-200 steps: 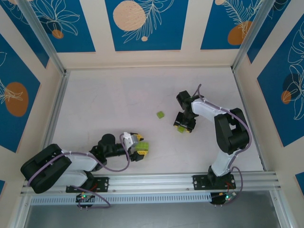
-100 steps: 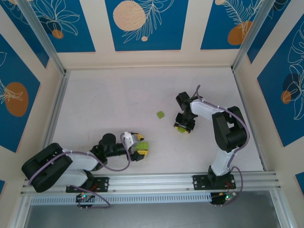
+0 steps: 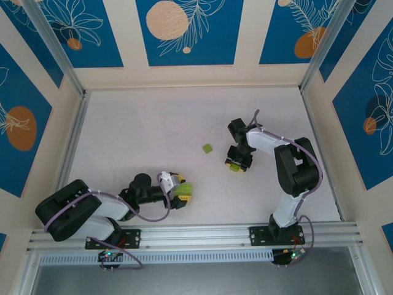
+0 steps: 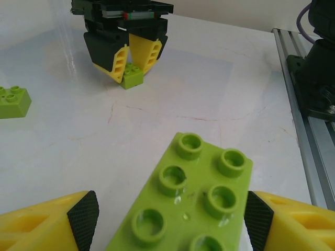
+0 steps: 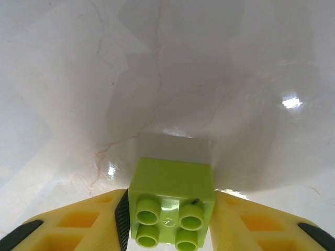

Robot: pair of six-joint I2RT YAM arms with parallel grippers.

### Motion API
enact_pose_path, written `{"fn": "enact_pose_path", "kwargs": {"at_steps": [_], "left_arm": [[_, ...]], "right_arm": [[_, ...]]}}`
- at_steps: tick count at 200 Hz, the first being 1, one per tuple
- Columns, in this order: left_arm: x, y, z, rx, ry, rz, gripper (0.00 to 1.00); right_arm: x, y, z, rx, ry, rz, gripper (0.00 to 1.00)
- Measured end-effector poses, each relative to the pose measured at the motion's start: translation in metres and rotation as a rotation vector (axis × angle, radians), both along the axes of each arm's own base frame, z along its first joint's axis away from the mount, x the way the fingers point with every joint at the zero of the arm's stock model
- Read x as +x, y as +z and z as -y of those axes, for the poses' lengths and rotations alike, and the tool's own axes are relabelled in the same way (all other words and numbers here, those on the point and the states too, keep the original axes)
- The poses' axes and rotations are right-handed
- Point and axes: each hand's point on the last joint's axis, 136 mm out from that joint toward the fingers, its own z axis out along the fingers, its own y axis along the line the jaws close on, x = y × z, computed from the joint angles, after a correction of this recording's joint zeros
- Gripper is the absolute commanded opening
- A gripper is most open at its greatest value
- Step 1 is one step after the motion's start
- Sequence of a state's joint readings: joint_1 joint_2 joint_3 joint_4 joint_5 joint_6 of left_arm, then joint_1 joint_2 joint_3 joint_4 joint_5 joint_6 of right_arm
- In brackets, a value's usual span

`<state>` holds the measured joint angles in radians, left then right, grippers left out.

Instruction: Assemble a carrot with lego

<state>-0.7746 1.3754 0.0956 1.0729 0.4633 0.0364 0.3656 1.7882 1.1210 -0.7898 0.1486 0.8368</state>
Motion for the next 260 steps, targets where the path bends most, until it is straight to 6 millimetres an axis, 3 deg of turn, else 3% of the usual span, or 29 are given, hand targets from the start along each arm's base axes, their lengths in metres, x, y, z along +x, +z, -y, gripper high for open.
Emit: {"fn": "enact_pose_path", "kwargs": {"at_steps": [93, 114, 153, 260], "left_arm": [[-0.002, 0.014, -0.005, -0.063, -0.005, 0.041, 0.76], [-0.001, 0.017, -0.005, -0.08, -0.005, 0.044, 0.72], [0.011, 0.004, -0.014, -0.078, 0.027, -0.014, 0.71], [0.005, 0.013, -0.013, -0.111, -0.014, -0.004, 0.69]], "right_arm": [[0.001, 0.001, 0.002, 0.0, 0.017, 0.001, 0.43], [0.001, 0.001, 0.003, 0.001, 0.016, 0.0, 0.43], [0.001, 0.001, 0.003, 0.003, 0.018, 0.0, 0.42], [0.001, 0.002, 0.001, 0.017, 0.036, -0.003, 0.36]]}}
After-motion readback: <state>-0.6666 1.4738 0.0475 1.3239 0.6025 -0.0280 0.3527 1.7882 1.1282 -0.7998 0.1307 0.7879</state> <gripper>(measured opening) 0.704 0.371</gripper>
